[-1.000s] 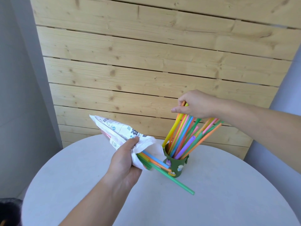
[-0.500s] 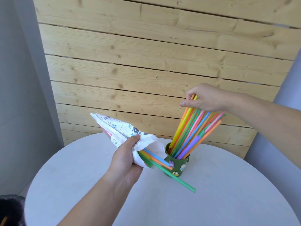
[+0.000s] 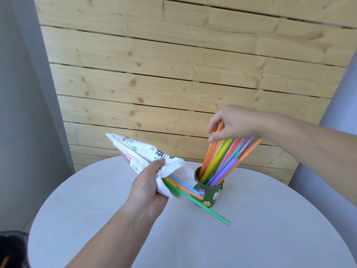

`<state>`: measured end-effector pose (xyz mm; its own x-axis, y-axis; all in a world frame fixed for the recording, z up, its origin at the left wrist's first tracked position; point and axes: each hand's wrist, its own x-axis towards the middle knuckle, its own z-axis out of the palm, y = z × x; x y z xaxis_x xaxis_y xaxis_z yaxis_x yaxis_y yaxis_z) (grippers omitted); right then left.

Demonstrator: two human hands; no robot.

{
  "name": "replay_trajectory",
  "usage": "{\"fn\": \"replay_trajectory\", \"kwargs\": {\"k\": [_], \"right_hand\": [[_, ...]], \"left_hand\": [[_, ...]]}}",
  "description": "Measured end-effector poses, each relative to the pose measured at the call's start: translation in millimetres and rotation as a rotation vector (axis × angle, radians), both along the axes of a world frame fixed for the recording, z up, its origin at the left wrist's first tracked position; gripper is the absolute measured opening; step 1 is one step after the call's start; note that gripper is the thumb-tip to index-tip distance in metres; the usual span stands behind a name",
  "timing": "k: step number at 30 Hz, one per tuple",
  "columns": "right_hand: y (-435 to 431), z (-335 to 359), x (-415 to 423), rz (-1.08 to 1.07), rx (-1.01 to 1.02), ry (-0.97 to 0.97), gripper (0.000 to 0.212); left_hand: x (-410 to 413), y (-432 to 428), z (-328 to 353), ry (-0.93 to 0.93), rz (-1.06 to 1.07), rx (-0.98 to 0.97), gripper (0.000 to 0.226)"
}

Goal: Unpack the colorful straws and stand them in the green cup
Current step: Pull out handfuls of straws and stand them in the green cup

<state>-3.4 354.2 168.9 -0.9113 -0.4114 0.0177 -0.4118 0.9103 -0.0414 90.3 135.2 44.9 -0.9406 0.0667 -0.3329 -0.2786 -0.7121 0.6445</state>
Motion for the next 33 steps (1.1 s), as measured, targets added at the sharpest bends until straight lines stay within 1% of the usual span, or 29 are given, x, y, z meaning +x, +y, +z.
{"fn": "replay_trajectory", "kwargs": {"k": [5, 8, 12, 14, 15, 16, 17, 18, 19, 20, 22, 23, 24, 26, 30, 33], "right_hand": [[2, 0, 2, -0.034, -0.080, 0.018, 0.019], [4, 0, 3, -0.061, -0.057, 0.059, 0.024], [-1, 7, 12, -0.120, 0.037, 0.096, 0.034], [-6, 12, 25, -0.119, 0.075, 0.217, 0.038], [-11, 13, 35, -0.101, 0.046, 0.308, 0.039], [-18, 12, 49, -0.093, -0.059, 0.381, 0.039], [-25, 8, 66, -0.098, -0.249, 0.415, 0.036], [-35, 2, 85, -0.128, -0.480, 0.396, 0.035], [-44, -8, 105, -0.177, -0.719, 0.330, 0.035], [-55, -19, 125, -0.243, -0.941, 0.219, 0.036], [-75, -43, 154, -0.406, -1.289, -0.042, 0.034], [-83, -53, 162, -0.490, -1.414, -0.174, 0.032], [-91, -63, 165, -0.576, -1.524, -0.298, 0.036], [-105, -79, 162, -0.712, -1.727, -0.475, 0.045], [-132, -95, 148, -0.833, -2.061, -0.614, 0.043], [-144, -101, 142, -0.798, -2.238, -0.706, 0.045]], "left_hand": [[0, 0, 0, 0.000, -0.002, -0.002, 0.006], [0, -1, 0, -0.005, -0.007, 0.008, 0.007], [-2, -4, 1, 0.004, -0.005, 0.025, 0.006], [-5, -9, 1, 0.014, -0.004, 0.043, 0.009], [-7, -12, 1, 0.018, -0.007, 0.043, 0.012], [-10, -15, 1, 0.026, 0.000, 0.045, 0.012], [-12, -19, 2, 0.034, 0.023, 0.051, 0.010], [-13, -22, 6, 0.042, 0.062, 0.057, 0.008], [-14, -26, 10, 0.054, 0.108, 0.057, 0.008], [-16, -30, 13, 0.066, 0.161, 0.054, 0.012], [-19, -39, 17, 0.090, 0.281, 0.044, 0.030], [-20, -43, 20, 0.107, 0.340, 0.029, 0.036], [-20, -46, 22, 0.136, 0.389, 0.010, 0.041], [-17, -48, 27, 0.195, 0.463, -0.034, 0.047], [-8, -45, 35, 0.305, 0.526, -0.170, 0.051], [1, -36, 39, 0.391, 0.463, -0.351, 0.056]]}}
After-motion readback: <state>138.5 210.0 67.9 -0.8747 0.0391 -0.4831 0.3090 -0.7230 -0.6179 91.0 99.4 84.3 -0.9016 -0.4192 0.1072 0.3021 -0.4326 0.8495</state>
